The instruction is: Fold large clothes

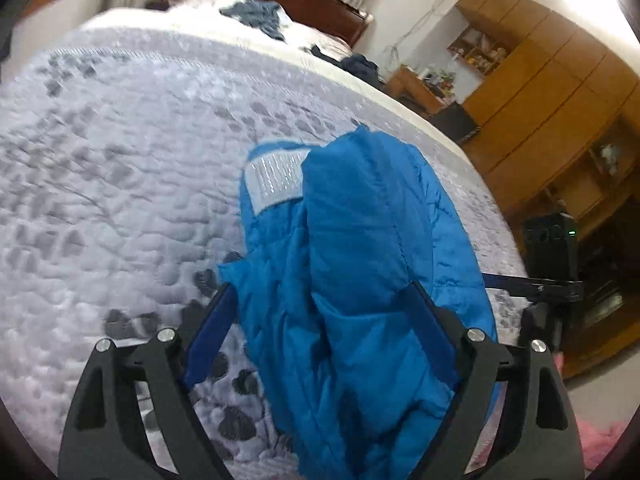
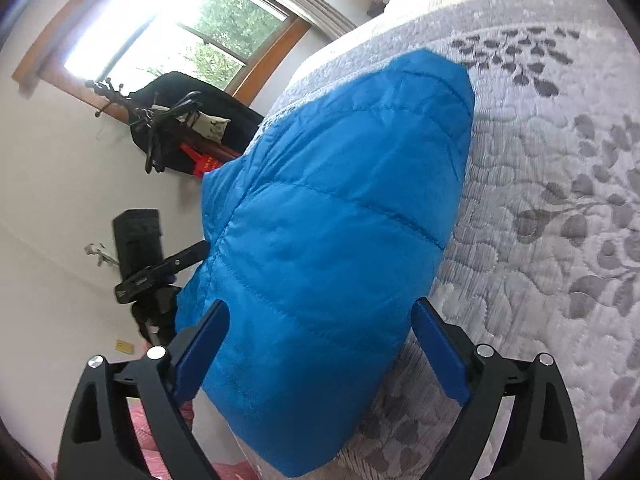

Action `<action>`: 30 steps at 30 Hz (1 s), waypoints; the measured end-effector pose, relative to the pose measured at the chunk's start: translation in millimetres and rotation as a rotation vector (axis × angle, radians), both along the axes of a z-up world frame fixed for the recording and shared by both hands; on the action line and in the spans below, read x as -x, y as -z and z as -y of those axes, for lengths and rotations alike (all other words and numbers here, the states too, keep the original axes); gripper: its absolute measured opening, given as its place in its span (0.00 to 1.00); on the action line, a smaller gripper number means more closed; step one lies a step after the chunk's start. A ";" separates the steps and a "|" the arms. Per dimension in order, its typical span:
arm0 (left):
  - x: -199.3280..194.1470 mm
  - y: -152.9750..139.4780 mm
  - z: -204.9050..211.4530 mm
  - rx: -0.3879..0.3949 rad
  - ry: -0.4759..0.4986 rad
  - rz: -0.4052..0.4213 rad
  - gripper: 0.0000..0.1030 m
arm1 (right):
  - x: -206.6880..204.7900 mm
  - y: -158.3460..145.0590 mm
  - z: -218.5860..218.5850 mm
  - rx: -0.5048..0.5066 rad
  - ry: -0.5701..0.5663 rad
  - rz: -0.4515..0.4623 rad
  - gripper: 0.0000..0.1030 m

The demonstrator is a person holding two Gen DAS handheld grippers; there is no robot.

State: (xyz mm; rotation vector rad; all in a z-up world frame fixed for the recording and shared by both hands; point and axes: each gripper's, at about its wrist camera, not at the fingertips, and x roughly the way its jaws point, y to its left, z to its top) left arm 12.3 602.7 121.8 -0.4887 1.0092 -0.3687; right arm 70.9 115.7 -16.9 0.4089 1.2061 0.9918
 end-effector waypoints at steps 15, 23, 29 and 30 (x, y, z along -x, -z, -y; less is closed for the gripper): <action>-20.1 72.4 1.4 0.389 0.120 -0.065 0.98 | -15.5 49.8 -33.0 -0.086 -0.039 -0.122 0.97; -11.7 70.6 24.6 0.404 0.144 0.022 0.90 | -9.3 29.2 -25.2 -0.113 -0.036 -0.078 0.58; -17.9 56.3 62.3 0.444 0.180 0.031 0.79 | -4.9 -8.9 2.8 -0.106 -0.004 0.008 0.52; -20.5 52.2 71.1 0.447 0.188 0.037 0.78 | -5.5 -15.9 11.9 -0.104 0.009 0.025 0.52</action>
